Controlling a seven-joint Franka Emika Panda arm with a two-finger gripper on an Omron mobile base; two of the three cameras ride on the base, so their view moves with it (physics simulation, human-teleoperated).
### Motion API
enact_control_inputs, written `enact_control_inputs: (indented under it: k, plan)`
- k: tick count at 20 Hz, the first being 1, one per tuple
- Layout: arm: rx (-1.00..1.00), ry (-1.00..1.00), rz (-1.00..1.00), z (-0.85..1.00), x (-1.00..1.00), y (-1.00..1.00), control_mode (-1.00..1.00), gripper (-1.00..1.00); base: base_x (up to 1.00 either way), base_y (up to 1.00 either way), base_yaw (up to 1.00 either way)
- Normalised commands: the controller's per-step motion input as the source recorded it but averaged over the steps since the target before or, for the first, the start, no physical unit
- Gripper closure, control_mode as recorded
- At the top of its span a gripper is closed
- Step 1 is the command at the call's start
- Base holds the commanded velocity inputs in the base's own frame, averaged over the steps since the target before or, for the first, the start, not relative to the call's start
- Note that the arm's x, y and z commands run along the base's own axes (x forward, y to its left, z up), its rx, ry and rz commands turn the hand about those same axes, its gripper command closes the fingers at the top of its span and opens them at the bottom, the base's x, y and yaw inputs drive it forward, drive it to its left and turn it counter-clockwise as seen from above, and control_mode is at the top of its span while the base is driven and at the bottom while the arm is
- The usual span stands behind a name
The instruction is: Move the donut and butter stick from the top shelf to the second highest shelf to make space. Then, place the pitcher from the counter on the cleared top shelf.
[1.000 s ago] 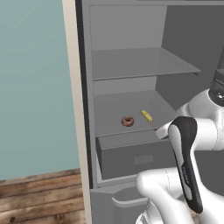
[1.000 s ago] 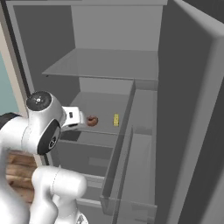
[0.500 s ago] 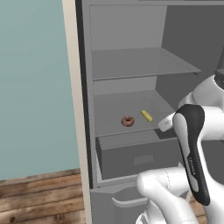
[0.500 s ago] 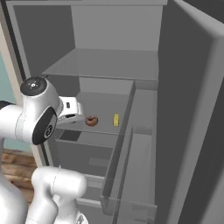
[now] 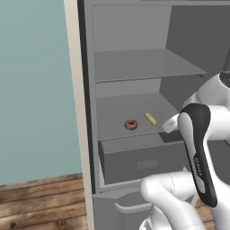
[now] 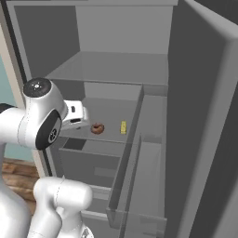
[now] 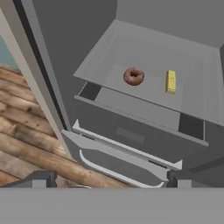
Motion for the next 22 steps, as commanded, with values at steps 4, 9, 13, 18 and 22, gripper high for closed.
enact_control_inputs:
  k: [4,9,13,18,22]
  plan:
    - [0.0,0.0,0.0,0.0,0.03,0.0,-1.0,-1.0,0.0,0.0,0.0]
    - [0.0,0.0,0.0,0.0,0.02,0.0,1.0,-1.0,0.0,0.01,0.0]
    - [0.0,0.0,0.0,0.0,0.0,0.0,1.0,-1.0,-0.34,0.16,0.0]
    - [0.0,0.0,0.0,0.0,0.0,0.0,1.0,-1.0,-0.77,0.32,0.0]
    - [0.0,0.0,0.0,0.0,0.0,0.0,1.0,-1.0,-0.91,0.47,0.0]
